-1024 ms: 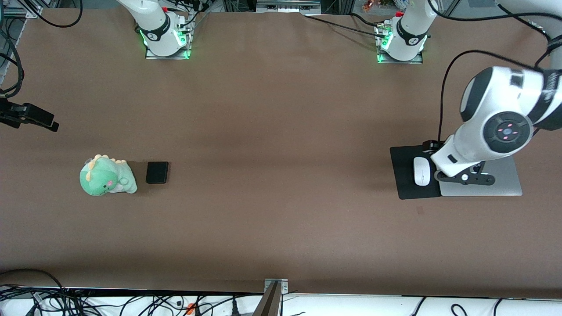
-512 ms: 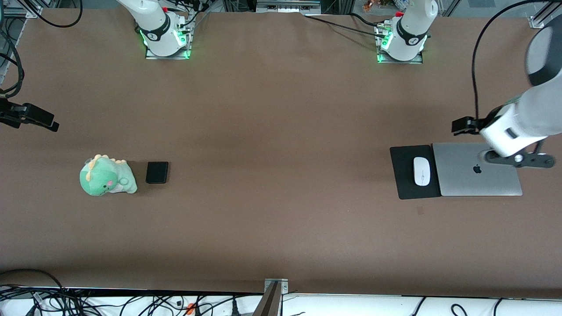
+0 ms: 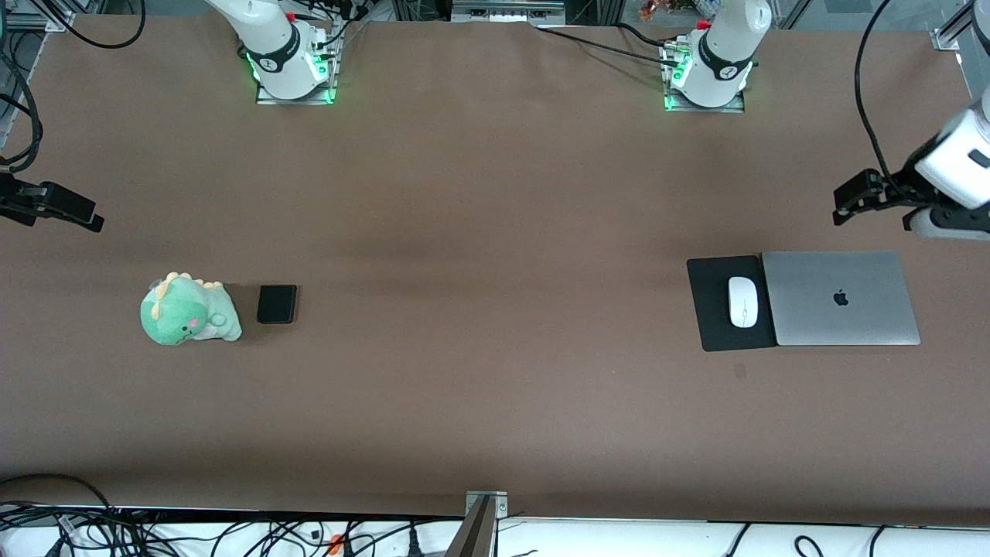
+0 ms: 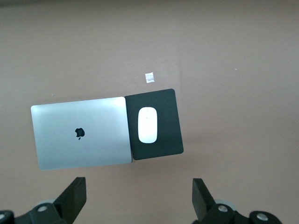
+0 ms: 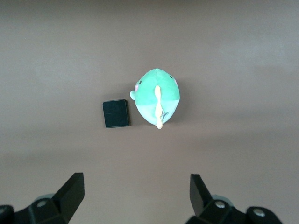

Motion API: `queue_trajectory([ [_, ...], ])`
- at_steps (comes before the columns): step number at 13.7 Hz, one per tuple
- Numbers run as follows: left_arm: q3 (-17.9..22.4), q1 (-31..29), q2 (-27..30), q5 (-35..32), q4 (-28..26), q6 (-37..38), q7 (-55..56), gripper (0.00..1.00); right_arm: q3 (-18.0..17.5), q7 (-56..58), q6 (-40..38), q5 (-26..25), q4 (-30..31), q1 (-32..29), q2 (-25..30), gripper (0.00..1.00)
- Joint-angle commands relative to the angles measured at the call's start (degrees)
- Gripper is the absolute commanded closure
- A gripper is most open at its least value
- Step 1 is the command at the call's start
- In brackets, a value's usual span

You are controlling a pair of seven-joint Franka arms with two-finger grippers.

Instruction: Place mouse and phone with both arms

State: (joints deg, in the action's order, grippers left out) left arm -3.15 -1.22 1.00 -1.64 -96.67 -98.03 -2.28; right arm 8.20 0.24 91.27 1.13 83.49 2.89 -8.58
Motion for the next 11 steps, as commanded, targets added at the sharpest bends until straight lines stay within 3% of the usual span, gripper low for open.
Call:
queue_trajectory([
  [1, 1.3, 1.3, 3.0, -1.1, -4.4, -2.2, -1.0, 0.0, -1.1, -0.6, 0.1, -0.4, 0.6, -1.0, 0.8, 0.0],
  [11, 1.1, 0.8, 1.8, -1.1, -2.6, -1.8, -0.8, 0.0, -1.2, -0.5, 0.2, -0.4, 0.6, -1.0, 0.8, 0.0],
])
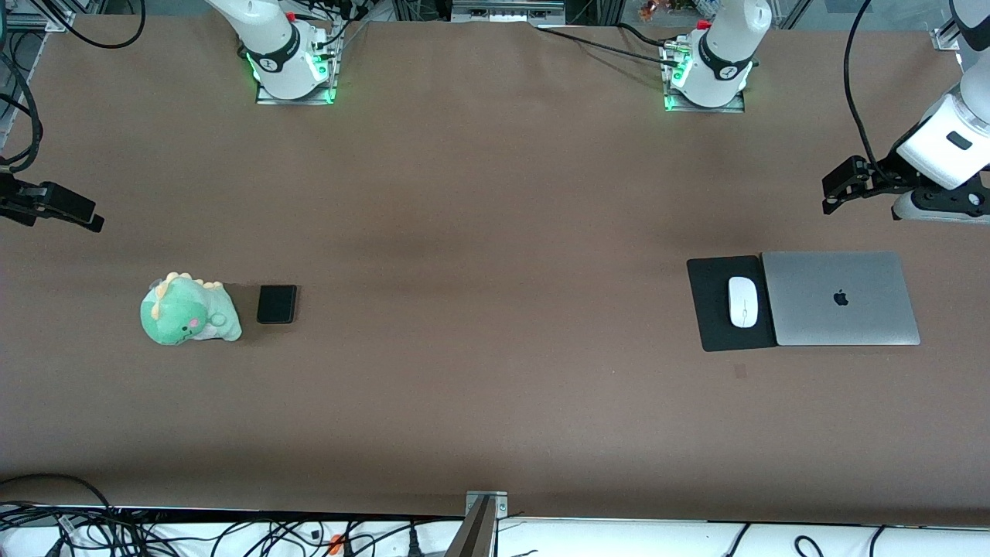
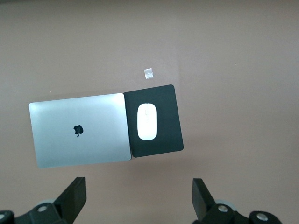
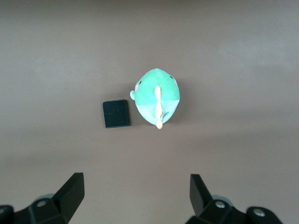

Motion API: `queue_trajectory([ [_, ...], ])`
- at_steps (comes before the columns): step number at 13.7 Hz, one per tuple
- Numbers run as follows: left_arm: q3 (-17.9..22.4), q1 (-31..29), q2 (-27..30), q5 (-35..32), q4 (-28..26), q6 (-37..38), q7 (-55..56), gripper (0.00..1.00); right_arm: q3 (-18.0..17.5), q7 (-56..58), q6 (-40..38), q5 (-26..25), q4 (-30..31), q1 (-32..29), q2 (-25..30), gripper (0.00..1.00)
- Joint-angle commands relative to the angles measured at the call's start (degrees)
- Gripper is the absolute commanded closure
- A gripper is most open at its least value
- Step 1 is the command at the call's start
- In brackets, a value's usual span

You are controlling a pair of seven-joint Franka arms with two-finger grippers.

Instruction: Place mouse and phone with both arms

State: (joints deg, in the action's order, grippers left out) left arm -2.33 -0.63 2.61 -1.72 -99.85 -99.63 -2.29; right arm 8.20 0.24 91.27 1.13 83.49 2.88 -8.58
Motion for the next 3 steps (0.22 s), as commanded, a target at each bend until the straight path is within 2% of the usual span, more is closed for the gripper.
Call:
queue_trajectory([
  [1, 0.3, 0.2, -0.5, -1.0, 1.3, 0.7, -1.1, 0.0, -1.2, -0.6, 0.3, -0.4, 0.5, -1.0, 0.8, 0.0],
  [3, 0.4, 0.2, -1.4, -1.0, 2.9, 2.0, -1.8, 0.0, -1.2, -0.5, 0.2, -0.4, 0.6, -1.0, 0.8, 0.0],
])
